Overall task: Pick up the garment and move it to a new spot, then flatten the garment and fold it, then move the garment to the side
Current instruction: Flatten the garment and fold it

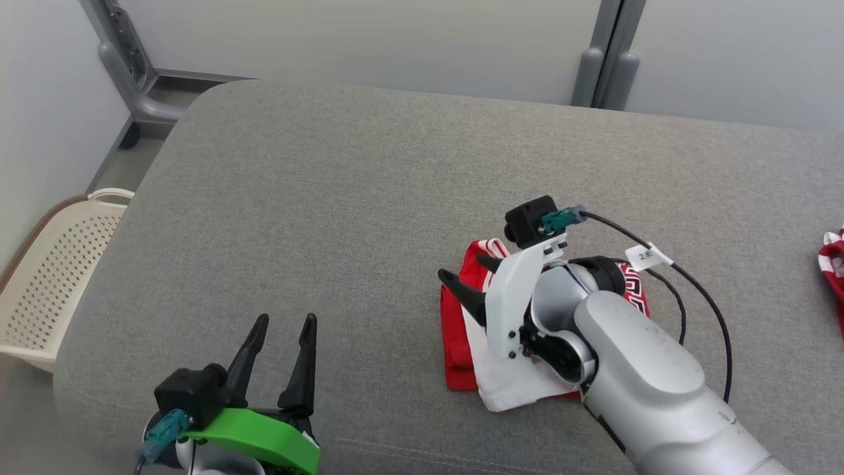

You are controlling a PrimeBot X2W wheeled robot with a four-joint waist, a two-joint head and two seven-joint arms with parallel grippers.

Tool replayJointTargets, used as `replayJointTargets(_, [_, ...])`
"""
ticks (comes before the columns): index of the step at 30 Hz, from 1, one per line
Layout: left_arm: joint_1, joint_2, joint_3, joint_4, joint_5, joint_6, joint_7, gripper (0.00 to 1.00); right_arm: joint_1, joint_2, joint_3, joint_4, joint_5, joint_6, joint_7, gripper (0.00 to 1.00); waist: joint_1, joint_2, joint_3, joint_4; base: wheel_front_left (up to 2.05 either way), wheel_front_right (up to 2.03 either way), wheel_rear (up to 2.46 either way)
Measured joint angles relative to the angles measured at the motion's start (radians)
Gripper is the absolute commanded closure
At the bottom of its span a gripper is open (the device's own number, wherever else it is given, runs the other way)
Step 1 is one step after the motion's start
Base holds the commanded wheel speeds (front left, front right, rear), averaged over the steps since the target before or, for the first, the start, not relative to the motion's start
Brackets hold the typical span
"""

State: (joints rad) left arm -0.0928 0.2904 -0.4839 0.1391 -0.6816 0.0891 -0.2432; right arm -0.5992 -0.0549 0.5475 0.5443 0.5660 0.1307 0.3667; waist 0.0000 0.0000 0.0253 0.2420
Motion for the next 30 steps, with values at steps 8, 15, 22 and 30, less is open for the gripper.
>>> replayJointTargets(8, [0.015,0.014,0.001,-0.021,-0.002,0.012,0.006,0.00,0.035,-0.079,-0.144,-0.106,0.001,0.000,-0.061,0.00,0.0000,0.0000,-0.018,-0.049,0.00,0.00,0.00])
replayJointTargets(15, [0.021,0.023,-0.004,-0.040,-0.002,0.018,0.018,0.00,0.118,-0.108,-0.297,-0.132,-0.024,0.000,-0.078,0.28,0.0000,0.0001,-0.030,-0.076,0.00,0.00,0.00])
replayJointTargets(22, [0.025,0.033,-0.011,-0.053,-0.003,0.021,0.031,0.00,0.209,-0.103,-0.386,-0.109,-0.053,0.000,-0.104,1.00,0.0000,0.0000,-0.033,-0.076,0.00,0.00,0.00])
replayJointTargets(30, [0.025,0.042,-0.014,-0.068,-0.002,0.026,0.041,0.00,0.250,-0.089,-0.434,-0.027,-0.059,0.000,-0.147,1.00,0.0000,0.0001,-0.018,-0.056,0.00,0.00,0.00])
